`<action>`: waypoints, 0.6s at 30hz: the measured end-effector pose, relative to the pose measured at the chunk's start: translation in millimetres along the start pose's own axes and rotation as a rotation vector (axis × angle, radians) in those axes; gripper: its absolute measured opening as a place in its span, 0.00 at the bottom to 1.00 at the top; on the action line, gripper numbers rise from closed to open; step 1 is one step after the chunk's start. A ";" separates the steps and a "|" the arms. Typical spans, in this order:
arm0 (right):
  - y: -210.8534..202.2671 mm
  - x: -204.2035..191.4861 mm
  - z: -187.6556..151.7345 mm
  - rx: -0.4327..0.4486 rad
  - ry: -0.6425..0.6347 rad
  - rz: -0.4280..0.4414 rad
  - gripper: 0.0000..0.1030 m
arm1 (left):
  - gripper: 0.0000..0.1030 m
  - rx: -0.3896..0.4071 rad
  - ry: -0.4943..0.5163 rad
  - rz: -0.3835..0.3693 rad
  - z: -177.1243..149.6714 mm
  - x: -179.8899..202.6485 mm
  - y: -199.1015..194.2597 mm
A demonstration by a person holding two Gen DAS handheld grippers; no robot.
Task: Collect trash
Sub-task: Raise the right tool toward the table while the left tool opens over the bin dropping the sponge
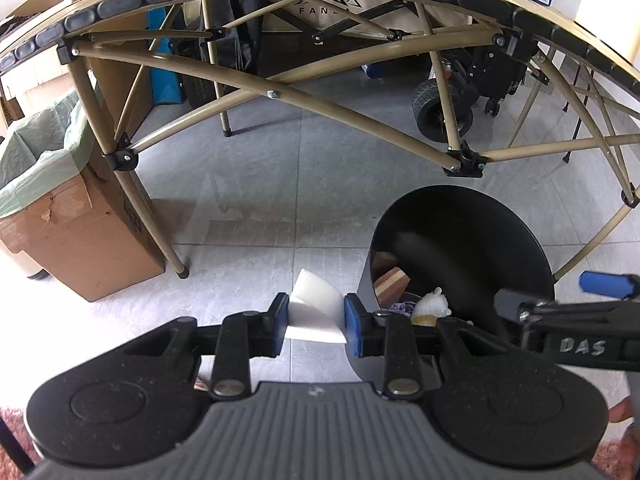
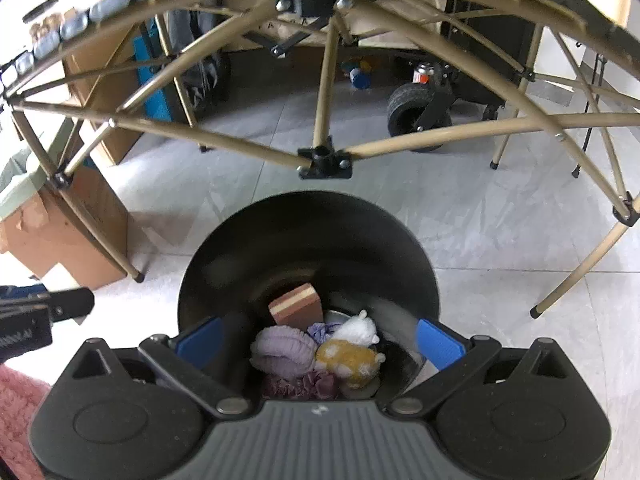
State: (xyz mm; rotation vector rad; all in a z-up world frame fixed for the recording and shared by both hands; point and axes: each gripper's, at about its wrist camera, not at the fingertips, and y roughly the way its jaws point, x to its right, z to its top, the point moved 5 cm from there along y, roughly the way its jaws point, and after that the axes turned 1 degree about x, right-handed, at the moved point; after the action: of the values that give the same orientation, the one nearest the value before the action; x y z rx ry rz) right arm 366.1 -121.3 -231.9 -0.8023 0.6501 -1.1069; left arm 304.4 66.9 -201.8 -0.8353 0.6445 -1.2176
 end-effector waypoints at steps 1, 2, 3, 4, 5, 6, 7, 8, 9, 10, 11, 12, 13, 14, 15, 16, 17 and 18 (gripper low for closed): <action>-3.5 2.0 1.3 0.008 0.003 0.000 1.00 | 0.29 -0.003 0.002 -0.006 0.1 2.2 0.2; -6.7 4.5 3.2 0.015 0.007 0.000 1.00 | 0.29 -0.002 0.004 -0.016 0.5 4.8 -0.5; -10.1 7.1 5.1 0.025 0.013 -0.001 1.00 | 0.29 0.005 0.011 -0.022 1.1 7.8 -2.0; -14.0 9.6 7.0 0.034 0.019 -0.003 1.00 | 0.29 0.013 0.021 -0.021 1.8 11.3 -2.5; -17.6 12.4 9.0 0.043 0.024 -0.004 1.00 | 0.29 0.022 0.034 -0.014 2.6 15.5 -3.1; -21.5 15.3 10.8 0.052 0.032 -0.006 1.00 | 0.29 0.027 0.042 -0.010 3.2 19.4 -2.8; -25.1 18.8 12.2 0.062 0.040 -0.007 1.00 | 0.29 0.029 0.047 -0.010 4.0 22.8 -2.3; -28.2 22.2 13.5 0.070 0.047 -0.009 1.00 | 0.29 0.029 0.052 -0.010 5.3 26.4 -1.6; -31.9 25.7 15.1 0.080 0.055 -0.012 1.00 | 0.29 0.031 0.057 -0.009 6.6 29.9 -1.0; -35.8 29.4 16.6 0.089 0.065 -0.017 1.00 | 0.29 0.034 0.062 -0.010 7.9 33.5 -0.8; -39.6 33.6 17.8 0.097 0.074 -0.022 1.00 | 0.29 0.037 0.068 -0.015 9.1 37.5 -0.8; -43.0 37.5 19.3 0.104 0.084 -0.027 1.00 | 0.29 0.042 0.074 -0.019 10.3 41.4 -1.2; -46.9 42.1 20.4 0.112 0.094 -0.033 1.00 | 0.29 0.047 0.079 -0.024 11.0 45.1 -1.5; -50.3 45.7 21.5 0.120 0.104 -0.039 1.00 | 0.29 0.050 0.081 -0.032 11.7 48.9 -1.8; -54.4 50.7 22.7 0.128 0.115 -0.045 1.00 | 0.29 0.049 0.080 -0.045 12.0 52.5 -1.9; -58.5 54.8 23.2 0.137 0.127 -0.051 1.00 | 0.29 0.044 0.079 -0.059 12.3 56.1 -1.0; -63.2 61.0 24.5 0.147 0.140 -0.059 1.00 | 0.29 0.039 0.080 -0.067 12.6 59.7 0.4; -67.8 65.7 25.4 0.158 0.152 -0.066 1.00 | 0.29 0.034 0.083 -0.070 12.6 62.9 1.8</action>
State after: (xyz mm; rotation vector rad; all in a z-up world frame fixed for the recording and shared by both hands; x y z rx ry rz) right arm 372.5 -193.0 -165.8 -0.6115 0.6576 -1.2721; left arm 330.6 8.7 -195.9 -0.7878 0.6646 -1.3284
